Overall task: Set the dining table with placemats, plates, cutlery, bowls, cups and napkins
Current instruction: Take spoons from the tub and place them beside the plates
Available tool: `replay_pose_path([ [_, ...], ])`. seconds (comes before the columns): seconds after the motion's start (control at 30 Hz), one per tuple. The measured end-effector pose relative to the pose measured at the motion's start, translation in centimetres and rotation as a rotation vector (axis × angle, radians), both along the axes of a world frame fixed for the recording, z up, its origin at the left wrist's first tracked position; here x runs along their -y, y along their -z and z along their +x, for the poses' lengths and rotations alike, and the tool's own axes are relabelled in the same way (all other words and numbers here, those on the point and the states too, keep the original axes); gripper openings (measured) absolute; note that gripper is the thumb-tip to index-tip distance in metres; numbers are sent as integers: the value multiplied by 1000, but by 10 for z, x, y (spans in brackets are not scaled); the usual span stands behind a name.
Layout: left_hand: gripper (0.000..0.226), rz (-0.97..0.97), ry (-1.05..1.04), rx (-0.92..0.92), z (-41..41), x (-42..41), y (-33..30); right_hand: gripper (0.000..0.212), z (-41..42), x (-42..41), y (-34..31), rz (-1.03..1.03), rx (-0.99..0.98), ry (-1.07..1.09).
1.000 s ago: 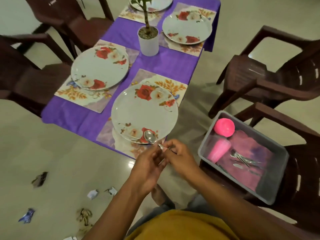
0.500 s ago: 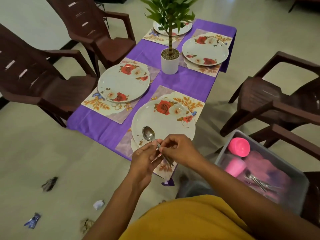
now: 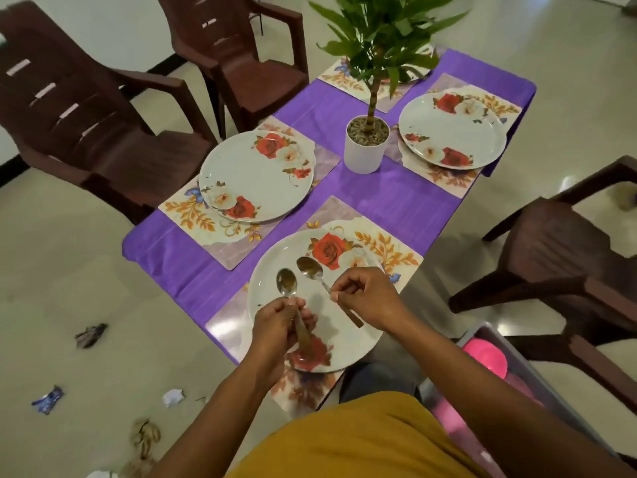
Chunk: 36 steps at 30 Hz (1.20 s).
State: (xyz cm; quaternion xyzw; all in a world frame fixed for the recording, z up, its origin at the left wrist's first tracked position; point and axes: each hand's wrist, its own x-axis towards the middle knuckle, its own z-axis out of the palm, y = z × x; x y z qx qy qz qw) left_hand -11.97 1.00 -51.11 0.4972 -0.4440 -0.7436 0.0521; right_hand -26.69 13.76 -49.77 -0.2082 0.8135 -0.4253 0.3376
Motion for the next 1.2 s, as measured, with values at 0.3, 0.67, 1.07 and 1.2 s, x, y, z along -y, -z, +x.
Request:
replay_pose_path([
  [0.3,33,-930,405,473,-40,-2,36,15,-150,8,40,264,-82,5],
  [0.67,94,-1085,632,721,-46,-20,59,23,-195,34,82,415,-162,-349],
  [1.07,111,-991,522,631,-46,-28,54,5,-191,29,86,357,-215,-375],
  [1.2,122,-960,521,606,-42,-28,53,4,-190,26,78,322,-206,-373],
])
